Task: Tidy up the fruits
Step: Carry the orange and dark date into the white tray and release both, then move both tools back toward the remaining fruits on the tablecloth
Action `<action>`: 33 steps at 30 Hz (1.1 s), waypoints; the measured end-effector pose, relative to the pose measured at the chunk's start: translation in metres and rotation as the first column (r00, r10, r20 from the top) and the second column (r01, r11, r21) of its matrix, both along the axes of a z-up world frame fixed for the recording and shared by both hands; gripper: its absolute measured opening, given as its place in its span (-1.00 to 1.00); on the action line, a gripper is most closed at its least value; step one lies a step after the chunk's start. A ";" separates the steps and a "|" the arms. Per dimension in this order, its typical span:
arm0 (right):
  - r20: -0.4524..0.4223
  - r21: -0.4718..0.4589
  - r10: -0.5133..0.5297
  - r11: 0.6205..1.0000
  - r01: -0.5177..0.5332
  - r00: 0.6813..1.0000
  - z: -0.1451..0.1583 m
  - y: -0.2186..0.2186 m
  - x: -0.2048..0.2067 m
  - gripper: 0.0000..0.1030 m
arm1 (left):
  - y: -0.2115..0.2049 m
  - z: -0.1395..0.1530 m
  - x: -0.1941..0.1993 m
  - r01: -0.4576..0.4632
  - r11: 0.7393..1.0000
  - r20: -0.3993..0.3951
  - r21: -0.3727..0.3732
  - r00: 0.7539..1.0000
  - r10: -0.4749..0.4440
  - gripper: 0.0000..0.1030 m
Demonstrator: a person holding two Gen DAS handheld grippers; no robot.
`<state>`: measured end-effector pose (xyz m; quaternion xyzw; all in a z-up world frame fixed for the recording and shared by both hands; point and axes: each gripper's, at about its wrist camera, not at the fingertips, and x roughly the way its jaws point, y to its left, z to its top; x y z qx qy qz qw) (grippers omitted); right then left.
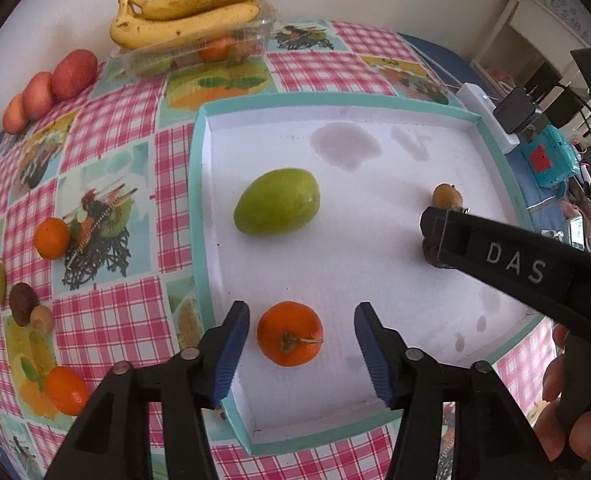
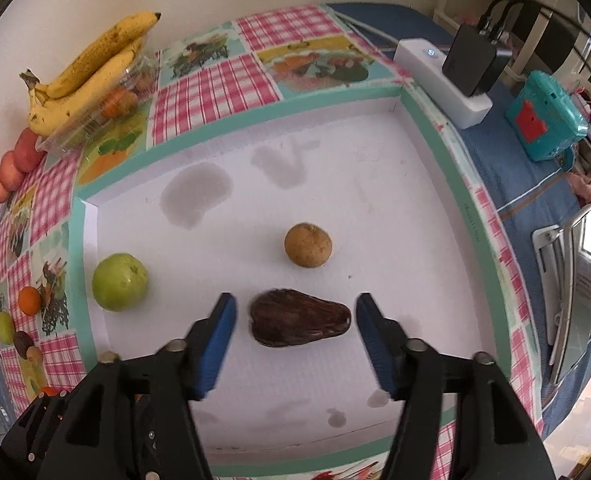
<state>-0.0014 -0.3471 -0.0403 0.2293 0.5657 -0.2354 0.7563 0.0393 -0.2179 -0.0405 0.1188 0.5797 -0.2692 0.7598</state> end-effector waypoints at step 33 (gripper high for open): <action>0.161 -0.055 -0.027 0.998 0.037 0.987 0.033 -0.005 -0.005 0.79 | 0.140 0.046 0.066 -0.385 0.923 0.254 0.003 0.893 0.372 1.00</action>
